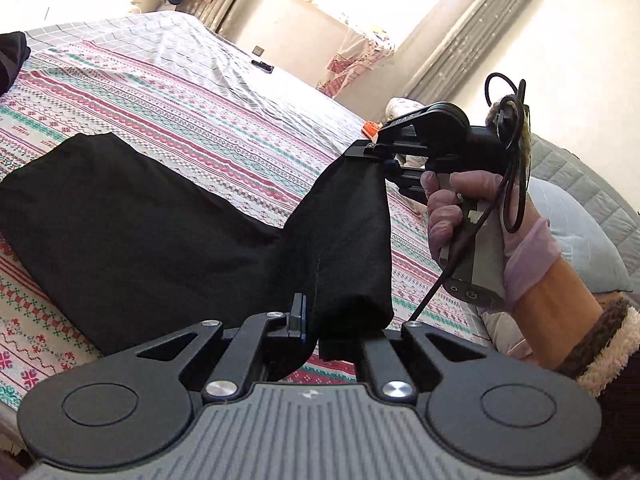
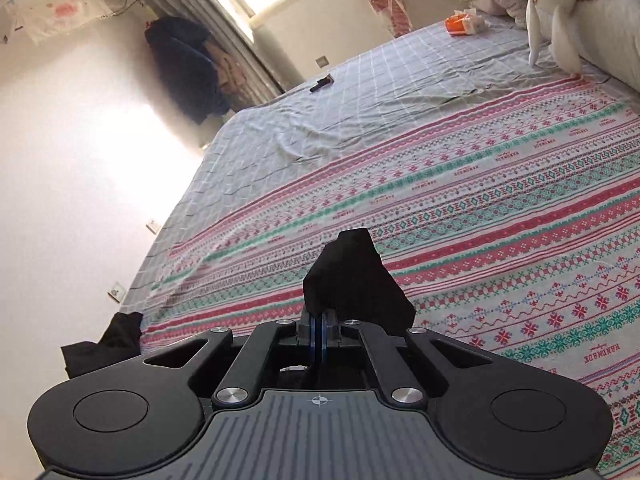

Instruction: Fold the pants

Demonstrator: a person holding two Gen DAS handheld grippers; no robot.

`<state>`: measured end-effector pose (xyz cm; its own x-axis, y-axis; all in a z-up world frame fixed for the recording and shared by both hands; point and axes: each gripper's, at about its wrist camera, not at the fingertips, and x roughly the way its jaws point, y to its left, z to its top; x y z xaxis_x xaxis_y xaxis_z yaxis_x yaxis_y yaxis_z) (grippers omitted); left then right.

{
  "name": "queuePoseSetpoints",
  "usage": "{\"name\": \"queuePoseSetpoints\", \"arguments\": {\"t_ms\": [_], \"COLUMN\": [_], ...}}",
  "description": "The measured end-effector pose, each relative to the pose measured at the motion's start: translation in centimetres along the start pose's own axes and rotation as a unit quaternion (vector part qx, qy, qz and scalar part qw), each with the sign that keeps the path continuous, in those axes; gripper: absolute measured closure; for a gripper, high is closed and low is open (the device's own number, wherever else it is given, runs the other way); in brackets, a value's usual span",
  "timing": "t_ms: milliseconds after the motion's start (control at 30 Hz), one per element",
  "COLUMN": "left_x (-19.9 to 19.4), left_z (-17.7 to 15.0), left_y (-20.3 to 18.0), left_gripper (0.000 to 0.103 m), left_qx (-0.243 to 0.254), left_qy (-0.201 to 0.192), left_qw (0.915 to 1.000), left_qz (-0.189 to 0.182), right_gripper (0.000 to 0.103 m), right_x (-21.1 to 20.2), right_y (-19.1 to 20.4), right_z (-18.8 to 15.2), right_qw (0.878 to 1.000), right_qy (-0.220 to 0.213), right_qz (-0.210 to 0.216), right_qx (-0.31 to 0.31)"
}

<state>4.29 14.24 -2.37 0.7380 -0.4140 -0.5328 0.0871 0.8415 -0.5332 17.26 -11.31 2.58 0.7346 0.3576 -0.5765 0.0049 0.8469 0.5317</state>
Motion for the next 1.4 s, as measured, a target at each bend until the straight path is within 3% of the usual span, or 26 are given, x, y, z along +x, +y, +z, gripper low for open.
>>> {"name": "queuePoseSetpoints", "arguments": {"t_ms": [300,600,800,1067,1233,1400], "left_x": [-1.0,-1.9,-2.8,-3.0,-2.8,-3.3], "left_z": [4.2,5.3,6.0,6.1,6.2,6.7], "left_y": [6.4,13.7,16.0,18.0,18.7,19.0], "left_gripper": [0.072,0.072,0.072,0.072,0.064,0.042], "left_qx": [-0.059,-0.149,-0.174,-0.204,-0.202,-0.175], "left_qy": [-0.013,-0.045,-0.053,-0.051,-0.045,-0.058], "left_qw": [0.9975,0.9837,0.9755,0.9664,0.9598,0.9501], "left_qz": [0.037,0.091,0.124,0.148,0.190,0.251], "right_gripper": [0.102,0.101,0.101,0.101,0.089,0.053], "right_x": [6.5,13.9,17.3,20.2,21.0,19.9], "right_y": [6.9,13.4,16.8,18.4,19.0,19.1], "right_z": [-1.2,-4.1,-6.2,-7.9,-8.5,-8.2], "right_qw": [1.000,0.999,0.997,0.996,0.995,0.994], "right_qy": [0.011,0.040,0.053,0.067,0.073,0.075], "right_qz": [-0.005,-0.003,-0.001,0.001,0.029,0.046], "right_qx": [-0.010,-0.033,-0.057,-0.064,-0.068,-0.064]}}
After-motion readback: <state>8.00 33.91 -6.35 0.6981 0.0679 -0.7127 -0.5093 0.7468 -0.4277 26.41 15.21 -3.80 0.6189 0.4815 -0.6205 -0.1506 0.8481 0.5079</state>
